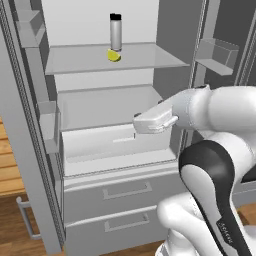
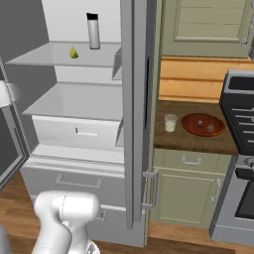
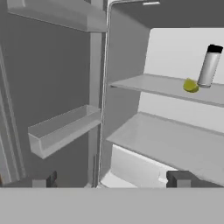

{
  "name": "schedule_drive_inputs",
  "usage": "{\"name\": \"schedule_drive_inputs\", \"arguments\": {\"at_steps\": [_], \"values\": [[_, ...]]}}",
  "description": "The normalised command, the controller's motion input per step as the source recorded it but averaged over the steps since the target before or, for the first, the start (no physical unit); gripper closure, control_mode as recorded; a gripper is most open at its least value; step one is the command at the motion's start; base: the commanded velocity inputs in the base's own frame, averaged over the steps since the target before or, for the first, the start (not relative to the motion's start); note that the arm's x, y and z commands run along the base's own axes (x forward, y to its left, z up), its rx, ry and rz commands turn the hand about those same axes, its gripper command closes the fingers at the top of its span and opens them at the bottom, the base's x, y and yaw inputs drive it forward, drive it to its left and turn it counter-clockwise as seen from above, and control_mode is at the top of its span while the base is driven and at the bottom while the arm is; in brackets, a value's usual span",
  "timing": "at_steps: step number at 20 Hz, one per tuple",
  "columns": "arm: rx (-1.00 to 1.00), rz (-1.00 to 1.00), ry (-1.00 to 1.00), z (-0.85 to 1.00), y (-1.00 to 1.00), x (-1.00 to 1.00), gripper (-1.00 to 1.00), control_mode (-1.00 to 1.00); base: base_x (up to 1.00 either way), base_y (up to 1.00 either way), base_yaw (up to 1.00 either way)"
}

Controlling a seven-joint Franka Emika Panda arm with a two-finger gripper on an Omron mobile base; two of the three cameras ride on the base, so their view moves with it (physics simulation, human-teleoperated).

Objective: Grab a lemon wedge from the fridge and one ice cube from the ice bowl, and put them in the glass of lemonade.

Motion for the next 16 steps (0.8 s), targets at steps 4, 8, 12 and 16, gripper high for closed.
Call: {"name": "schedule_drive_inputs", "arguments": {"at_steps": [4,8,12,16], "values": [[-0.06,-0.49,0.13,0.51,-0.88,-0.21,-1.00,-1.00,0.00,0.00,0.00],[-0.08,-0.52,0.19,0.05,-0.77,-0.26,-1.00,-1.00,0.00,0.00,0.00],[0.00,-0.34,0.02,-0.33,-0.51,-0.61,-1.00,-1.00,0.00,0.00,0.00],[0.06,-0.02,0.00,-0.01,-0.15,-0.68,-1.00,-1.00,0.00,0.00,0.00]]}}
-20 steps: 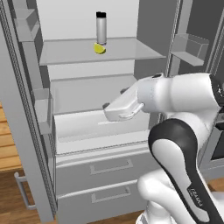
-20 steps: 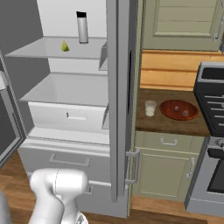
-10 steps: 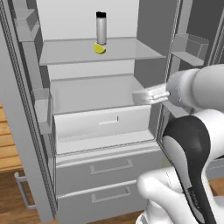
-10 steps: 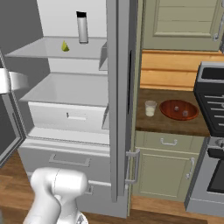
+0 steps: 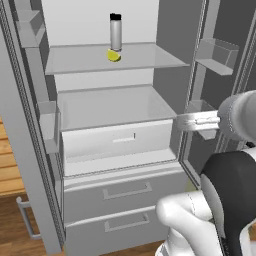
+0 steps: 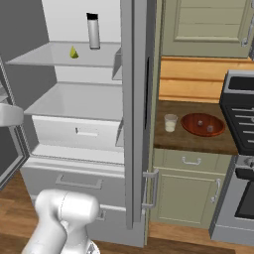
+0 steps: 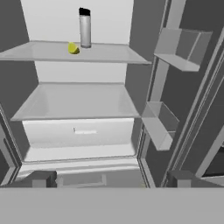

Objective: Grab a lemon wedge from the fridge and one ice cube from the ice bowl, and put them in the glass of lemonade.

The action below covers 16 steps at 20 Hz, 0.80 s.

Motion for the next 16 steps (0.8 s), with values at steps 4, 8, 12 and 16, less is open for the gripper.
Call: {"name": "schedule_drive_inputs", "arguments": {"at_steps": [4,8,12,16], "values": [[0.03,0.00,0.24,0.18,-0.21,-0.30,-1.00,-1.00,0.00,0.00,0.00],[0.00,0.00,0.35,-0.28,-0.09,0.04,-1.00,-1.00,0.00,0.00,0.00],[0.03,0.00,0.07,-0.65,-0.03,0.05,-1.00,-1.00,0.00,0.00,0.00],[0.06,0.00,0.00,-0.34,0.00,0.00,-1.00,-1.00,0.00,0.00,0.00]]}}
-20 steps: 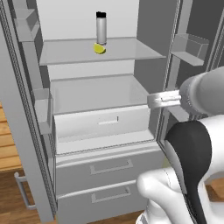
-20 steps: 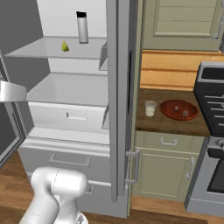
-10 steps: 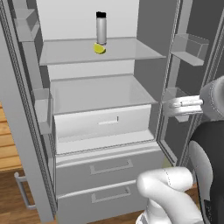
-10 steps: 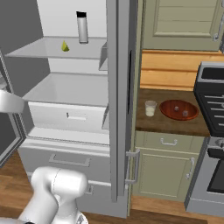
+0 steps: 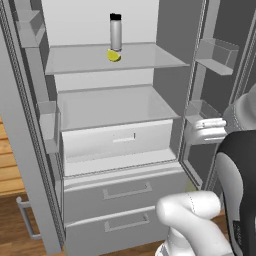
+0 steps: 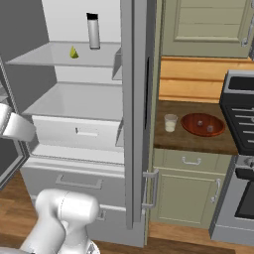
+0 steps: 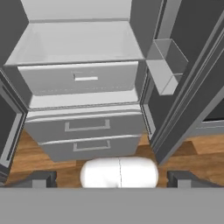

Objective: Grab a lemon wedge from the fridge and one ice cube from the ice bowl, and put them in the glass of lemonade.

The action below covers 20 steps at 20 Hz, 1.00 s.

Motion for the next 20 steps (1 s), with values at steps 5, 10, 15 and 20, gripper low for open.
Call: {"name": "schedule_drive_inputs", "arguments": {"at_steps": [5,10,15,20], "values": [[0.00,0.00,0.00,-0.02,0.00,0.00,-1.00,-1.00,0.00,0.00,0.00],[0.00,0.00,-0.02,0.00,0.00,-0.01,-1.00,-1.00,0.00,0.00,0.00],[0.00,0.04,-0.04,0.00,0.00,0.00,-1.00,-1.00,0.00,0.00,0.00],[0.00,0.03,-0.04,0.00,-0.02,0.00,-1.00,1.00,0.09,0.00,0.16]]}}
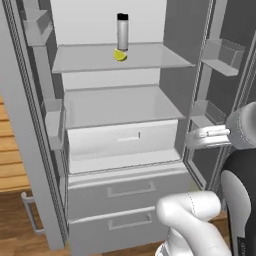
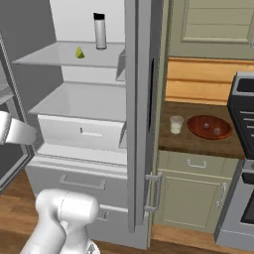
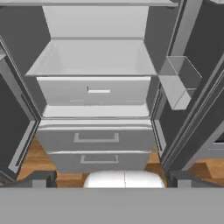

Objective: Grab a lemon wedge from the fridge and one ice cube from the ice bowl, and put them in the glass of lemonade.

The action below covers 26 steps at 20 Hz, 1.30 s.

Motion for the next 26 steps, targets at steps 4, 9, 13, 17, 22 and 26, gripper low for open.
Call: {"name": "schedule_drive_inputs", "arguments": {"at_steps": [4,9,13,17,22,26], "values": [[0.00,0.00,0.00,0.00,0.00,0.00,-1.00,1.00,0.73,0.05,0.37],[0.00,0.00,0.00,0.00,0.00,0.00,-1.00,1.00,0.74,0.09,0.16],[0.00,0.00,0.00,0.00,0.00,0.00,-1.00,1.00,0.92,0.02,-0.02],[0.00,0.00,0.00,0.00,0.00,0.00,-1.00,1.00,0.75,0.33,-0.09],[-0.01,-0.03,-0.01,0.03,0.07,0.00,-1.00,-1.00,0.03,0.26,-0.18],[-0.05,-0.01,-0.09,0.27,0.14,0.00,-1.00,-1.00,0.00,0.00,0.00]]}}
